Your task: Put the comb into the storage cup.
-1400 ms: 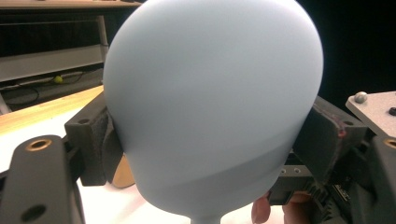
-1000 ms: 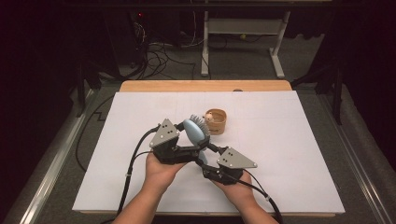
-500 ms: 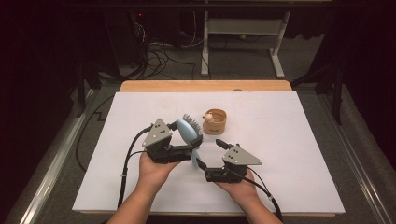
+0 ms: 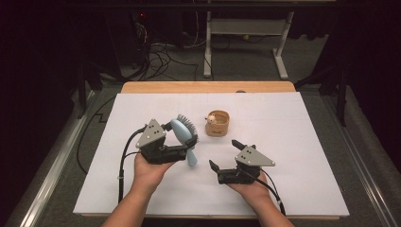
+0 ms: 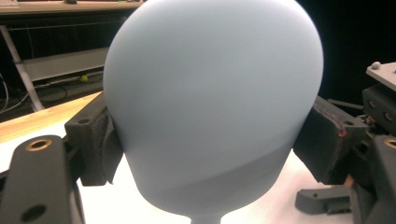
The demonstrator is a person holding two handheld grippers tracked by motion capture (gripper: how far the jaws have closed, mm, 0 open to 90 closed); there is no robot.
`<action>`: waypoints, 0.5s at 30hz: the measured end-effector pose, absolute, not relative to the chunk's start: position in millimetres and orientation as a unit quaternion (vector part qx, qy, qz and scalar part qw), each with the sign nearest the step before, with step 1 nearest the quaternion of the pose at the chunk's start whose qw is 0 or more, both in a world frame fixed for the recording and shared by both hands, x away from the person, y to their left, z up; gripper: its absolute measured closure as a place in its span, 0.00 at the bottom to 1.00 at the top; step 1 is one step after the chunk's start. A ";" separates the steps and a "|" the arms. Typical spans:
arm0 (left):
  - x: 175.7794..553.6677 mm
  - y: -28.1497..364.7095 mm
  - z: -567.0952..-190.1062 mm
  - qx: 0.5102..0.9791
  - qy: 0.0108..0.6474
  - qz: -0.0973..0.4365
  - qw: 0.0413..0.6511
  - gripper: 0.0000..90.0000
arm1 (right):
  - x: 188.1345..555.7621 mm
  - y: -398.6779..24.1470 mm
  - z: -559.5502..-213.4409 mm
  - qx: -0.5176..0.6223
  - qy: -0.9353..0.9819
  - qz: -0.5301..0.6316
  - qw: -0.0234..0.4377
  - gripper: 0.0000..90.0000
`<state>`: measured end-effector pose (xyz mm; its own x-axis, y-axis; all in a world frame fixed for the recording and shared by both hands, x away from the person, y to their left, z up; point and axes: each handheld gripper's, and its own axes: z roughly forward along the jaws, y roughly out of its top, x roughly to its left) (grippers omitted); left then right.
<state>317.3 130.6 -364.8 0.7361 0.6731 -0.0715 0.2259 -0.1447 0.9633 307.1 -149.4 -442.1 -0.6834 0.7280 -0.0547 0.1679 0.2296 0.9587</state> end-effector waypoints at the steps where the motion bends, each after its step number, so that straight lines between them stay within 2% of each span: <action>1: 317.8 132.0 -364.8 0.731 0.308 0.194 0.577 0.22 | 307.0 -151.4 -442.6 0.304 0.741 0.540 0.260 0.00; 15: 324.7 146.3 -363.5 0.729 0.312 0.209 0.572 0.22 | 305.0 -187.2 -447.0 0.318 0.738 0.524 0.283 0.00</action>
<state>324.7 146.3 -363.5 0.7182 0.6938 -0.0532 0.2164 -0.1500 0.9647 305.0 -187.2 -447.0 -0.6375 0.7657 -0.0858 0.1721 0.2501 0.9528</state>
